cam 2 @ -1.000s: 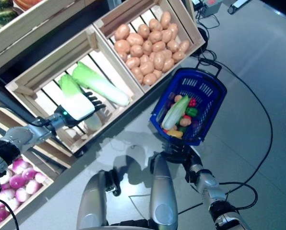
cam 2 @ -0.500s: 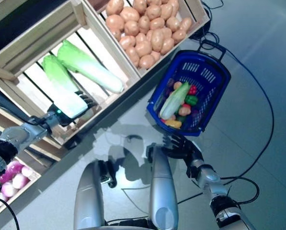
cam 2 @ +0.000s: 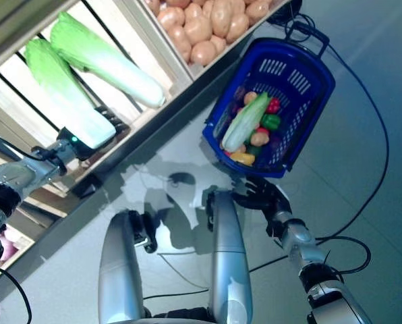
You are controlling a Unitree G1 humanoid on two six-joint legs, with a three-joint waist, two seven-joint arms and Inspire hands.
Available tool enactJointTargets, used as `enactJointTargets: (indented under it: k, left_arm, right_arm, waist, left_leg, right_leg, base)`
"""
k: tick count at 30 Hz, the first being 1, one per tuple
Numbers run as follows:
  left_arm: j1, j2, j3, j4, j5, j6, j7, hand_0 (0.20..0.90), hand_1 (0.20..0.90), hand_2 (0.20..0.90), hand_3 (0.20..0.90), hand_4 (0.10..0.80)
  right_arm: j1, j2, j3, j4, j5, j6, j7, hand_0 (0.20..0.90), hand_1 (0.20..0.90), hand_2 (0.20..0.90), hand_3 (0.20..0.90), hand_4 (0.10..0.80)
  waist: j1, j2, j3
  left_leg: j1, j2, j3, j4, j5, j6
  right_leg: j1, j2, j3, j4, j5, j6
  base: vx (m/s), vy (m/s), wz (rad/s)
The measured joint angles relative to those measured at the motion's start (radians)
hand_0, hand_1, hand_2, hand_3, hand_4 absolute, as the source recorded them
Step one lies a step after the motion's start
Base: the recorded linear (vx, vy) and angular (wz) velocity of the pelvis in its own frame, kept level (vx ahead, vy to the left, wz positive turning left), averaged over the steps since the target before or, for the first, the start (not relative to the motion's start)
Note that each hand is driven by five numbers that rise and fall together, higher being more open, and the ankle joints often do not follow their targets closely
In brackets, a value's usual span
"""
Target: Put vegetables into the basket
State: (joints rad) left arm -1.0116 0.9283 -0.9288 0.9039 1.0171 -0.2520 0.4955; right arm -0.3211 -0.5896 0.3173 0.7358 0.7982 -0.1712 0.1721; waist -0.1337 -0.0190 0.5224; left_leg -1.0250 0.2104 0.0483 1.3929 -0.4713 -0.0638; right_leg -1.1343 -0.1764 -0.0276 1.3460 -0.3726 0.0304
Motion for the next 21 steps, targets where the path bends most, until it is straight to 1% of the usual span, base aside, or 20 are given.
enactJointTargets:
  k: [2,5,8,12,14,15,16,17,18,19,20,21]
  left_arm:
    - [-0.017,0.002,0.0,-0.006,-0.001,-0.001,-0.001,0.9,0.9,0.9,0.9,0.8]
    - [-0.029,0.042,0.016,-0.061,-0.011,0.001,-0.001,0.9,0.9,0.9,0.9,0.8]
    - [-0.057,0.047,0.023,-0.073,-0.01,0.002,-0.028,0.9,0.9,0.9,0.9,0.8]
    - [-0.062,0.068,0.035,-0.079,-0.012,0.002,-0.047,0.9,0.9,0.9,0.9,0.8]
    - [-0.066,0.069,0.045,-0.08,-0.02,0.002,-0.067,0.9,0.9,0.9,0.9,0.8]
    - [-0.066,0.073,0.055,-0.082,-0.035,0.003,-0.075,0.9,0.9,0.9,0.9,0.8]
    - [-0.065,0.074,0.071,-0.085,-0.044,0.004,-0.094,0.9,0.9,0.9,0.9,0.8]
    - [-0.064,0.073,0.073,-0.094,-0.05,0.006,-0.125,0.9,0.9,0.9,0.9,0.8]
    - [-0.063,0.073,0.071,-0.102,-0.052,0.008,-0.146,0.9,0.9,0.9,0.9,0.8]
    - [-0.071,0.077,0.074,-0.105,-0.055,0.012,-0.152,0.9,0.9,0.9,0.9,0.8]
    - [-0.076,0.083,0.085,-0.109,-0.063,0.051,-0.189,0.58,0.58,0.58,0.58,0.587]
    - [-0.074,0.084,0.084,-0.108,-0.065,0.067,-0.21,0.3,0.3,0.3,0.3,0.4]
  right_arm:
    - [0.006,-0.008,0.0,0.001,0.006,0.001,0.0,0.9,0.9,0.9,0.9,0.8]
    - [0.019,-0.038,-0.012,-0.037,0.035,0.001,0.0,0.9,0.9,0.9,0.9,0.8]
    - [0.029,-0.039,-0.038,-0.048,0.035,0.004,-0.007,0.9,0.9,0.9,0.9,0.8]
    - [0.052,-0.045,-0.045,-0.078,0.035,0.004,-0.007,0.9,0.9,0.9,0.9,0.8]
    - [0.062,-0.045,-0.048,-0.077,0.035,0.005,-0.007,0.9,0.9,0.9,0.9,0.8]
    - [0.06,-0.048,-0.049,-0.08,0.035,0.006,-0.007,0.9,0.9,0.9,0.9,0.8]
    - [0.062,-0.05,-0.054,-0.084,0.035,0.007,-0.007,0.9,0.9,0.9,0.9,0.8]
    - [0.08,-0.051,-0.069,-0.105,0.036,0.009,-0.008,0.9,0.9,0.9,0.9,0.8]
    - [0.109,-0.05,-0.085,-0.127,0.036,0.01,-0.008,0.9,0.9,0.9,0.9,0.8]
    - [0.113,-0.052,-0.09,-0.134,0.037,0.01,-0.008,0.9,0.9,0.9,0.9,0.8]
    - [0.096,-0.058,-0.09,-0.132,0.036,0.018,-0.009,0.9,0.9,0.9,0.9,0.8]
    - [0.088,-0.06,-0.09,-0.133,0.036,0.018,-0.009,0.9,0.9,0.9,0.9,0.8]
  waist:
    - [0.002,0.002,-0.001]
    - [0.006,0.002,0.0]
    - [0.015,0.002,0.0]
    - [0.015,0.002,0.0]
    - [0.014,0.002,0.0]
    - [0.014,0.003,-0.001]
    - [0.024,0.005,0.0]
    - [0.033,0.004,-0.001]
    - [0.027,0.0,-0.002]
    - [0.024,-0.005,-0.001]
    - [0.017,0.0,0.0]
    - [0.015,0.003,-0.001]
  left_leg:
    - [-0.033,-0.002,-0.015,0.031,-0.004,-0.004]
    - [-0.097,-0.002,-0.028,0.07,-0.005,-0.005]
    - [-0.132,-0.004,-0.036,0.079,-0.005,-0.005]
    - [-0.156,-0.003,-0.043,0.076,-0.005,-0.005]
    - [-0.166,-0.005,-0.047,0.067,-0.005,-0.005]
    - [-0.174,-0.008,-0.048,0.058,-0.005,-0.003]
    - [-0.179,-0.004,-0.056,0.051,-0.003,0.003]
    - [-0.18,0.009,-0.059,0.059,0.002,0.013]
    - [-0.187,0.012,-0.058,0.067,0.002,0.013]
    - [-0.193,0.011,-0.053,0.068,0.004,0.008]
    - [-0.202,0.012,-0.054,0.079,0.002,0.013]
    - [-0.181,0.013,-0.054,0.081,0.004,0.01]
  right_leg:
    - [-0.025,0.002,-0.001,0.027,-0.003,0.001]
    - [-0.083,0.0,-0.003,0.056,-0.002,0.001]
    - [-0.114,-0.006,-0.009,0.058,-0.002,0.002]
    - [-0.134,-0.007,-0.018,0.049,-0.001,0.003]
    - [-0.141,-0.007,-0.023,0.04,0.002,0.01]
    - [-0.149,-0.008,-0.029,0.024,0.009,0.021]
    - [-0.153,-0.007,-0.04,0.016,0.008,0.029]
    - [-0.156,-0.005,-0.026,0.118,-0.017,0.001]
    - [-0.115,-0.007,0.006,0.198,-0.06,-0.002]
    - [-0.088,-0.008,0.016,0.182,-0.144,0.019]
    - [-0.104,-0.014,0.01,0.177,-0.14,0.021]
    - [-0.105,-0.011,0.008,0.177,-0.14,0.021]
  base:
    - [-0.021,0.017,0.07]
    - [-0.003,0.006,0.02]
    - [0.02,0.03,-0.02]
    - [0.028,0.032,-0.04]
    - [0.011,0.023,0.05]
    - [0.012,0.017,-0.14]
    - [0.021,0.02,-0.2]
    - [0.0,0.0,0.0]
    - [0.017,0.009,0.27]
    - [0.008,0.006,0.43]
    - [0.005,0.006,0.22]
    - [0.0,0.0,0.0]
